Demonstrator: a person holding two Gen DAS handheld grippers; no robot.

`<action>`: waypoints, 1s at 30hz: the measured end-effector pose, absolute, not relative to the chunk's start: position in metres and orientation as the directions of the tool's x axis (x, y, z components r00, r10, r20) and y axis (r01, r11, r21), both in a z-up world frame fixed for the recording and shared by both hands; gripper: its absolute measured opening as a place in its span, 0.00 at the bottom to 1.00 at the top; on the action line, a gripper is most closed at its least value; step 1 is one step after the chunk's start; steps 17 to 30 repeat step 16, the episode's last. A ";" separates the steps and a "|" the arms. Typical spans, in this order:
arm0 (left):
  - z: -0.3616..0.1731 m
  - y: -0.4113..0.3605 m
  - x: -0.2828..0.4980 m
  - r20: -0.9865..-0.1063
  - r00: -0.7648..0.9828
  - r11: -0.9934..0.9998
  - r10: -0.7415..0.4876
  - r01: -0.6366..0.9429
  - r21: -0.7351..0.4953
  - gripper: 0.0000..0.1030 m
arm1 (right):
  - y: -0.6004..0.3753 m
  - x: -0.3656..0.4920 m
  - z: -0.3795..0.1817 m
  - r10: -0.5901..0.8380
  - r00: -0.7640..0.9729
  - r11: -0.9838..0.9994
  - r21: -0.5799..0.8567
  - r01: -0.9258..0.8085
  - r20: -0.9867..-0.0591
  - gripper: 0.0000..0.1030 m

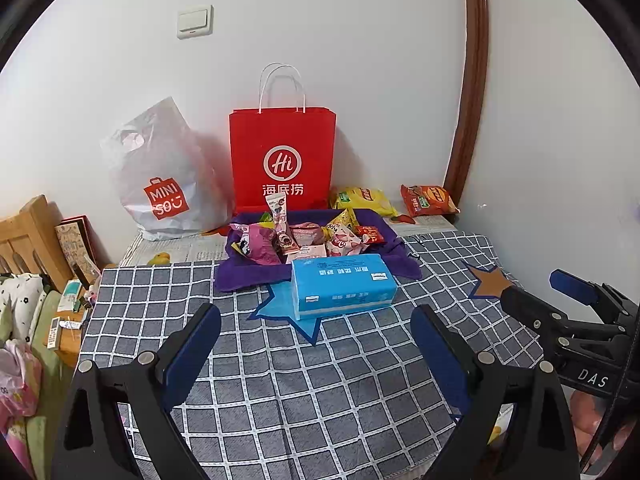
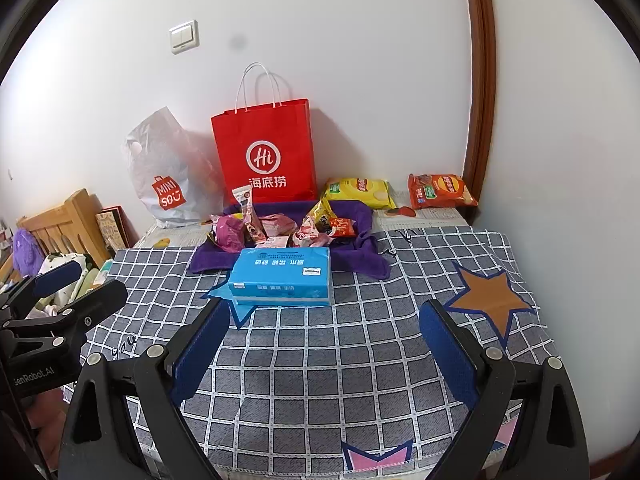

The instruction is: Organize snacks

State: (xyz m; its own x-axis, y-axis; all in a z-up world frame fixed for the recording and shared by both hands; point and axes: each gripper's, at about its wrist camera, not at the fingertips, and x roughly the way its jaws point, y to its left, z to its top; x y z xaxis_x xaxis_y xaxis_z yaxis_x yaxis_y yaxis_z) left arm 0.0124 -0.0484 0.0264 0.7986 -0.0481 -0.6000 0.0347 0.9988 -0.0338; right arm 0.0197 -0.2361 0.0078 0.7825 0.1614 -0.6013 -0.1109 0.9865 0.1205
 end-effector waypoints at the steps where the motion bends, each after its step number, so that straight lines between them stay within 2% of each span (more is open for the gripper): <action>1: 0.026 -0.048 0.012 -0.599 0.799 0.999 -0.048 0.034 -0.034 0.93 | -0.236 0.020 0.008 0.162 0.783 0.986 0.120 -0.111 -0.601 0.92; 30: 0.026 -0.045 0.013 -0.597 0.801 0.999 -0.039 0.028 -0.028 0.93 | -0.234 0.020 0.008 0.159 0.784 0.987 0.118 -0.110 -0.600 0.92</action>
